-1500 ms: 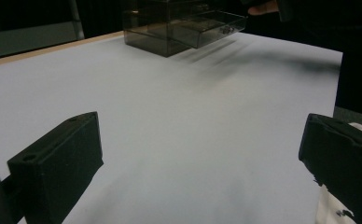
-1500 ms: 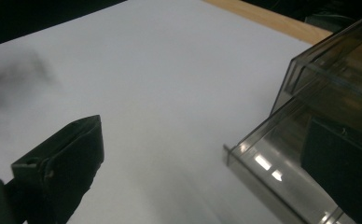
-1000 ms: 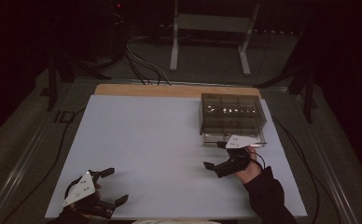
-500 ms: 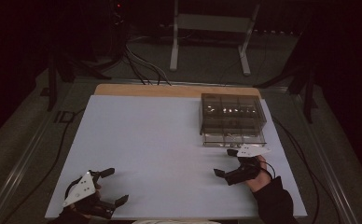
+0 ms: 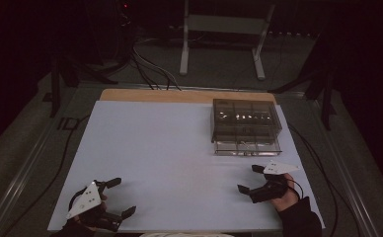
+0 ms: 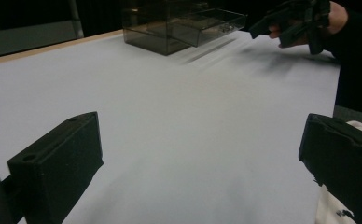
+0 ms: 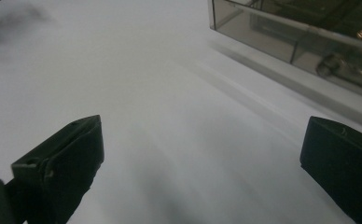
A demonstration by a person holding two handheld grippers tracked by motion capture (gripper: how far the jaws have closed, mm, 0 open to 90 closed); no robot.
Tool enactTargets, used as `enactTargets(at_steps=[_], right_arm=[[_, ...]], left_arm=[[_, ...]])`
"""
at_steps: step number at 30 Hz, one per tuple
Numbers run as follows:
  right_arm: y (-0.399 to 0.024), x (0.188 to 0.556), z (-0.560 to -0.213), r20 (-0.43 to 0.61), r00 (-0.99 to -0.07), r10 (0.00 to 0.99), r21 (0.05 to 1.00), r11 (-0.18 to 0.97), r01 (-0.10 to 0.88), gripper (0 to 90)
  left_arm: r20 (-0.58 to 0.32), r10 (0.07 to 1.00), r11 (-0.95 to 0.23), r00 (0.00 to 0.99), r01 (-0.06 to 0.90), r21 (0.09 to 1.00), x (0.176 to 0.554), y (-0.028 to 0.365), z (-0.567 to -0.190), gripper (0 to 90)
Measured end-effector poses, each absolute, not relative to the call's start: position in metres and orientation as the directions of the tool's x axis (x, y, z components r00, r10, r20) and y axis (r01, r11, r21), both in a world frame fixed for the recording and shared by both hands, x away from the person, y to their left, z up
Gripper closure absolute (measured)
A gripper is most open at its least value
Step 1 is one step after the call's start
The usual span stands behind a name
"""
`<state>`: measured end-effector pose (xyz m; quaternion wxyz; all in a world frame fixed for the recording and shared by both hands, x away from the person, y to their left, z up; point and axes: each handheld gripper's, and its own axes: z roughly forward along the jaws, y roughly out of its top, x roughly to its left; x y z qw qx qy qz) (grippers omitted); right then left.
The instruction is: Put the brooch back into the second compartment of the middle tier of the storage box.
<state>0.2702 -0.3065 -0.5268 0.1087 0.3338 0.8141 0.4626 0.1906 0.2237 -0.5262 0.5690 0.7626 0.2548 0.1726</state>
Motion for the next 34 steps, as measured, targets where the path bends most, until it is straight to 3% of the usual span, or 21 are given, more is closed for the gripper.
enactTargets(at_steps=[16,34], right_arm=[[-0.34,0.262,-0.533,0.135,-0.682,0.719,0.828,0.296,0.476,0.0],[-0.337,0.263,-0.534,0.104,-0.696,0.71,0.824,0.331,0.461,0.0]], left_arm=[[-0.028,0.584,-0.224,0.812,0.194,0.955,0.191,0.223,-0.527,0.5],[-0.024,0.583,-0.231,0.812,0.194,0.953,0.19,0.223,-0.527,0.5]])
